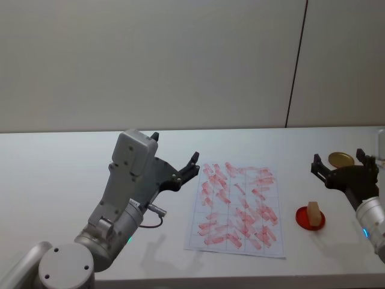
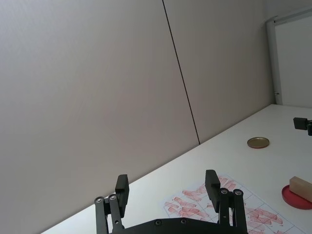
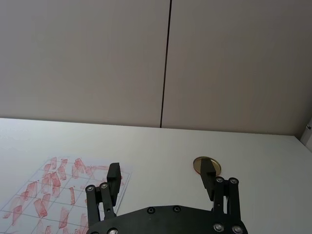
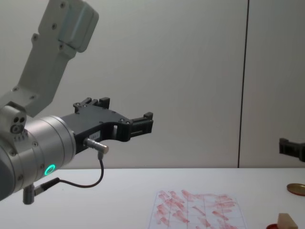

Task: Use the one hand to pick up the stamp and affix it onto the A4 paper.

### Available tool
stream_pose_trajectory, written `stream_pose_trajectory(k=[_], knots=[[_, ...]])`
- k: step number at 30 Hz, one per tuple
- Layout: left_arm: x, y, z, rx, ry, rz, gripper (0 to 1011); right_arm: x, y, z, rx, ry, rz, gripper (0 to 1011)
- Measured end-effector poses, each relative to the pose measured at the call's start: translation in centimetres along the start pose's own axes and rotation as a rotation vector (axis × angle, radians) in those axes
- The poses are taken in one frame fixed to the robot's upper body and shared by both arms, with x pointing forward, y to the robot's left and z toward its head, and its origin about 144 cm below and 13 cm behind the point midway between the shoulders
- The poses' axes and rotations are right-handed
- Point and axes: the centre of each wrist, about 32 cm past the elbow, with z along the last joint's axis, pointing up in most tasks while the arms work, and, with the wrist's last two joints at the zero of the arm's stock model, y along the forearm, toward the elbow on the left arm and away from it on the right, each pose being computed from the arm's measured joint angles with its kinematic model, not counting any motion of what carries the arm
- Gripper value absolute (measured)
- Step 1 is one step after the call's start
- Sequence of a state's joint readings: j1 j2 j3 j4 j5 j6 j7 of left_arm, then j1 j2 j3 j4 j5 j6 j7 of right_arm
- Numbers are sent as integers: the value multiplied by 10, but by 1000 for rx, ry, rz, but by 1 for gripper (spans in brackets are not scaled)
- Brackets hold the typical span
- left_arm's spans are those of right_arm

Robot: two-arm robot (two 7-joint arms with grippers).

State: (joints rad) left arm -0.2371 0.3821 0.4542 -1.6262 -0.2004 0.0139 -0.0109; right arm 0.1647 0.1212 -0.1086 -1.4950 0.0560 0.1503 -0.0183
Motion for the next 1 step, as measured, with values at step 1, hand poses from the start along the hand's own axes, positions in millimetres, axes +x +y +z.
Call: stream_pose_trajectory(k=[1], knots=[[0, 0, 0, 0, 0, 0, 993, 0, 0, 0, 1, 0, 0, 1001]])
